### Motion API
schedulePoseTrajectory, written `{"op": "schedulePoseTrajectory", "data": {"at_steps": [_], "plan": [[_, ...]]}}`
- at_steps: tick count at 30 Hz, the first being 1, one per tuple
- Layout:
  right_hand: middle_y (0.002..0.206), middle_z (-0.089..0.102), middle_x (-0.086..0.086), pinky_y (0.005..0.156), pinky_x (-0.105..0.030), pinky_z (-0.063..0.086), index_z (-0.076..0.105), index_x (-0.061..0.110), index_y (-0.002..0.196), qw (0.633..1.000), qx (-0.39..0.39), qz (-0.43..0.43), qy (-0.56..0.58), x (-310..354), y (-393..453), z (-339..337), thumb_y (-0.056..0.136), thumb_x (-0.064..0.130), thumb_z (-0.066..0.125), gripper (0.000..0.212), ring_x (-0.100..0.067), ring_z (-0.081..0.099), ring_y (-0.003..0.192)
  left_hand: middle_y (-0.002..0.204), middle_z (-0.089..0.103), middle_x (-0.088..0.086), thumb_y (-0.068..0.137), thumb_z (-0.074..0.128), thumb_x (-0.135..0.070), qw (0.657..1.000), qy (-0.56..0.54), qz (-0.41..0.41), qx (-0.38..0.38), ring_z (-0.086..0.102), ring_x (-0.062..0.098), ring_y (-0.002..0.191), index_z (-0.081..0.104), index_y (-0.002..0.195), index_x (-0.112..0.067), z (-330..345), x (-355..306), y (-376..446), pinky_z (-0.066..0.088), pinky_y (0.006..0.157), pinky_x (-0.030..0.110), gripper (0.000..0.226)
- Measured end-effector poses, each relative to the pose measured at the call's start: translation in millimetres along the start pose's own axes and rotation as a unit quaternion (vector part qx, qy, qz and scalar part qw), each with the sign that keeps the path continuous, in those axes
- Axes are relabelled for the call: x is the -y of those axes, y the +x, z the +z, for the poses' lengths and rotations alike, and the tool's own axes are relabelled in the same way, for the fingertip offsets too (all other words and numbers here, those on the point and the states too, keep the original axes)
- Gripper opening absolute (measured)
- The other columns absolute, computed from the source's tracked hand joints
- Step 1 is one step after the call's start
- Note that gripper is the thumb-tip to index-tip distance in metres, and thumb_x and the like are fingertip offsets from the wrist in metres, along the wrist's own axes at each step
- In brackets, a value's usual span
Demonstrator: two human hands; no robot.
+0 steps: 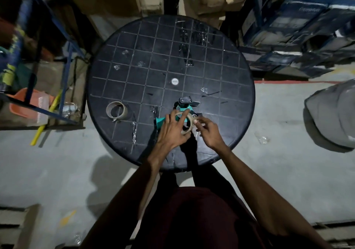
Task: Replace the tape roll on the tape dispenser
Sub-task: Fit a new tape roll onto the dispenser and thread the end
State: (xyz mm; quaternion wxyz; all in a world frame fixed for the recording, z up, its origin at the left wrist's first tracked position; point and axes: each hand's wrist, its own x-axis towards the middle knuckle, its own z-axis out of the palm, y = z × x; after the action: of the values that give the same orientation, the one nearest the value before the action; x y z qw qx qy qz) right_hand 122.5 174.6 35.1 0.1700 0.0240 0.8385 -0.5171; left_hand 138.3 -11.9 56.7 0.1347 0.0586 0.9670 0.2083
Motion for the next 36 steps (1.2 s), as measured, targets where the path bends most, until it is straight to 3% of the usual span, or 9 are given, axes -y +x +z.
{"op": "schedulePoseTrajectory", "data": {"at_steps": [2,5,9,14,22,25,27,32,36], "plan": [[0.111,0.067,-0.005,0.083,-0.038,0.054,0.065,0.018,0.124,0.984,-0.018,-0.048,-0.17,-11,-1,-4,0.104,0.043,0.051,0.035,-0.02,0.065,0.098,0.14,0.035,0.017,0.078,0.065,-0.054,1.0,0.007,-0.003,0.012,0.04,0.032,0.123,0.017,0.157,-0.03,2,1,0,0.047,0.093,0.043,0.095],[0.121,0.063,-0.013,0.092,-0.045,0.046,0.061,0.013,0.126,0.892,-0.05,-0.06,-0.445,-26,-1,-13,0.092,0.036,0.059,0.041,-0.035,0.056,0.108,0.14,0.035,0.019,0.079,0.065,-0.055,0.999,-0.011,-0.015,0.038,0.046,0.034,0.121,0.019,0.156,-0.026,3,-5,2,0.05,0.093,0.047,0.094],[0.144,0.047,-0.015,0.104,-0.05,0.04,0.045,0.015,0.142,0.855,0.038,0.008,-0.517,-37,-6,-25,0.085,0.024,0.07,0.062,-0.037,0.042,0.13,0.153,0.023,0.018,0.076,0.072,-0.051,0.997,-0.023,-0.032,0.059,0.05,0.041,0.123,0.022,0.152,-0.022,5,-16,13,0.049,0.099,0.053,0.095],[0.169,-0.001,-0.005,0.112,-0.07,0.025,0.007,0.027,0.161,0.866,0.144,0.1,-0.468,-76,1,-35,0.093,0.016,0.068,0.091,-0.048,0.003,0.152,0.146,0.033,0.017,0.074,0.078,-0.045,0.996,-0.009,-0.039,0.082,0.052,0.038,0.118,0.024,0.15,-0.027,16,-33,35,0.05,0.098,0.054,0.095],[0.166,0.0,-0.004,0.105,-0.071,0.036,0.01,0.027,0.158,0.883,0.167,0.072,-0.432,-101,32,-33,0.085,0.016,0.074,0.098,-0.047,0.009,0.147,0.145,0.031,0.015,0.072,0.08,-0.039,0.99,0.027,-0.075,0.115,0.04,0.049,0.13,0.024,0.148,-0.034,34,-55,73,0.049,0.097,0.06,0.095],[0.161,0.012,-0.011,0.101,-0.065,0.043,0.019,0.02,0.155,0.874,0.162,0.058,-0.454,-98,40,-38,0.077,0.027,0.082,0.1,-0.047,0.021,0.141,0.146,0.029,0.012,0.071,0.081,-0.037,0.986,0.009,-0.104,0.127,0.044,0.045,0.126,0.031,0.146,-0.034,34,-64,89,0.05,0.097,0.058,0.09],[0.152,0.029,-0.012,0.095,-0.058,0.047,0.031,0.017,0.148,0.879,0.143,0.026,-0.455,-97,46,-40,0.075,0.033,0.082,0.09,-0.043,0.036,0.129,0.142,0.033,0.013,0.068,0.08,-0.041,0.985,-0.014,-0.119,0.123,0.046,0.046,0.123,0.034,0.147,-0.034,34,-65,97,0.048,0.098,0.06,0.092],[0.129,0.059,-0.011,0.102,-0.039,0.048,0.057,0.015,0.139,0.979,0.073,0.01,-0.188,-96,81,-37,0.083,0.011,0.073,0.058,-0.032,0.056,0.118,0.131,0.05,0.023,0.065,0.087,-0.038,0.989,-0.012,-0.109,0.101,0.058,0.045,0.109,0.046,0.147,-0.019,37,-67,100,0.049,0.097,0.055,0.094],[0.115,0.072,-0.009,0.1,-0.034,0.052,0.074,0.014,0.118,0.994,0.057,0.035,-0.089,-93,104,-35,0.08,-0.004,0.069,0.042,-0.025,0.068,0.104,0.137,0.046,0.022,0.068,0.084,-0.037,0.984,0.024,-0.106,0.138,0.057,0.044,0.113,0.041,0.149,-0.021,26,-74,109,0.05,0.096,0.052,0.093]]}}
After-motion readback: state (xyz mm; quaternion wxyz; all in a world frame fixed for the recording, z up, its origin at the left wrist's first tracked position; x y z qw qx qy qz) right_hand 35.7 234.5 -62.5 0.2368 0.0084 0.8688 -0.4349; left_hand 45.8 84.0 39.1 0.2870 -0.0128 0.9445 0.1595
